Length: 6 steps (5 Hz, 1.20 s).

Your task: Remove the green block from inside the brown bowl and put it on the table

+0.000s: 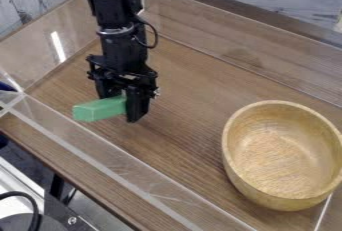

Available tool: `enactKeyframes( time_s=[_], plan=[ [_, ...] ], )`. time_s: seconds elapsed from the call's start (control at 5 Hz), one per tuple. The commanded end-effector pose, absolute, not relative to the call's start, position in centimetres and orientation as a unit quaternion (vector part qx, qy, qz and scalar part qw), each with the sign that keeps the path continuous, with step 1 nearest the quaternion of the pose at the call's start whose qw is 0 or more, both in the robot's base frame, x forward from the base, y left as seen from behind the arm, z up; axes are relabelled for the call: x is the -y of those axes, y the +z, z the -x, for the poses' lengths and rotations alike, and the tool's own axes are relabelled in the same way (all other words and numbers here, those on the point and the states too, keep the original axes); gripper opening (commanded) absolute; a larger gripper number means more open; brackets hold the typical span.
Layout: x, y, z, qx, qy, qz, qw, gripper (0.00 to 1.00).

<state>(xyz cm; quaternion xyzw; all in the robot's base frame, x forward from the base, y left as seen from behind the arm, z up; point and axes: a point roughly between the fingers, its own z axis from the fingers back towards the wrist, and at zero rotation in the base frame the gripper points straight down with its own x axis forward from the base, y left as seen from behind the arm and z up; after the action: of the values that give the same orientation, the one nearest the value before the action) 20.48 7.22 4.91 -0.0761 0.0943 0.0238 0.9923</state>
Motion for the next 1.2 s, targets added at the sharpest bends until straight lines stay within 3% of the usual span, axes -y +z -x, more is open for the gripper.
enactKeyframes(
  time_s=[0.0, 0.6, 1.0],
  plan=[
    [-7.6, 7.0, -21.9, -0.051, 0.021, 0.060, 0.997, 0.00],
    [-7.4, 7.5, -22.5, -0.044, 0.023, 0.062, 0.997, 0.00],
    [-10.2, 5.2, -22.7, -0.057, 0.061, 0.052, 0.995, 0.00]
  ],
)
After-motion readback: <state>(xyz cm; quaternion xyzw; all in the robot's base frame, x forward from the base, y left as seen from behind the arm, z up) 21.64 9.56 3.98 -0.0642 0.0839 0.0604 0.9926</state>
